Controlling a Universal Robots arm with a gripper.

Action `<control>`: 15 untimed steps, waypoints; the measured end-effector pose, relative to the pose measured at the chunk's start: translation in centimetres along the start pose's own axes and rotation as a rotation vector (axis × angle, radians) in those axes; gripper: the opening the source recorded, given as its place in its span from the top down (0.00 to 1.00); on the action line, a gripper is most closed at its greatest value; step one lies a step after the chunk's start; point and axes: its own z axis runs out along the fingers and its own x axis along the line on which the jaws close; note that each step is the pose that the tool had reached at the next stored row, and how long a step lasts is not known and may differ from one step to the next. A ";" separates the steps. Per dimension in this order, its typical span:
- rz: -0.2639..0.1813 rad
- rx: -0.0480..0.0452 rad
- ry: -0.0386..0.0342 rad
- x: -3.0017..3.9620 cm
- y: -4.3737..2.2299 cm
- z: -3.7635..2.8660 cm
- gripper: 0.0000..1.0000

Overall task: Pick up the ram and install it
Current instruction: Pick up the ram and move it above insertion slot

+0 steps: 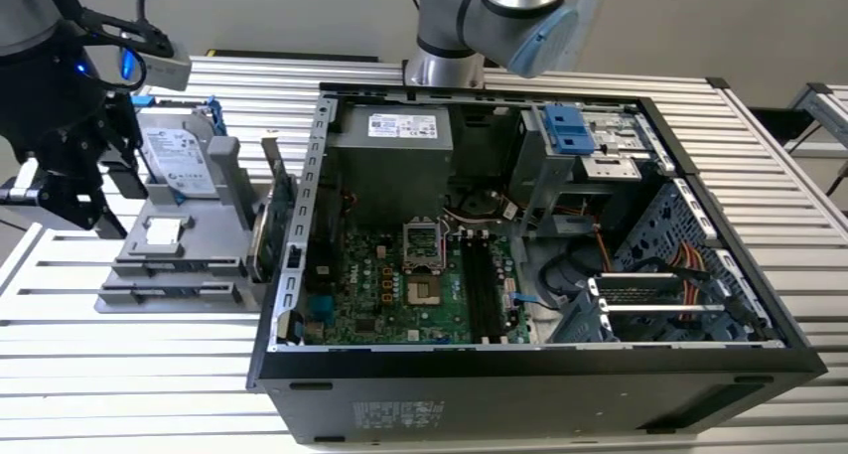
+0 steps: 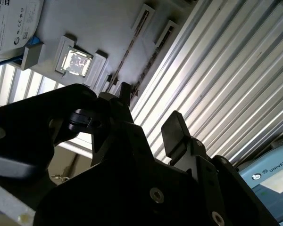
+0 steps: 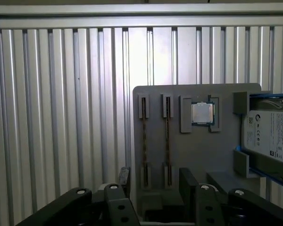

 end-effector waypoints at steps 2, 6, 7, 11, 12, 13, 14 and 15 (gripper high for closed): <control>0.000 0.0000 0.0000 0.00 0.00 0.00 0.00; 0.000 0.0001 0.0000 0.00 0.00 0.11 0.00; 0.000 0.0000 0.0000 0.00 0.00 0.14 0.00; 0.000 0.0000 0.0001 0.00 0.00 0.27 0.00; 0.000 0.0000 0.0000 0.00 0.00 0.31 0.00; 0.000 0.0000 0.0000 0.01 0.00 0.35 0.00; 0.000 0.0000 0.0000 0.01 0.00 0.38 0.00; 0.000 0.0000 0.0000 0.00 0.00 0.42 0.00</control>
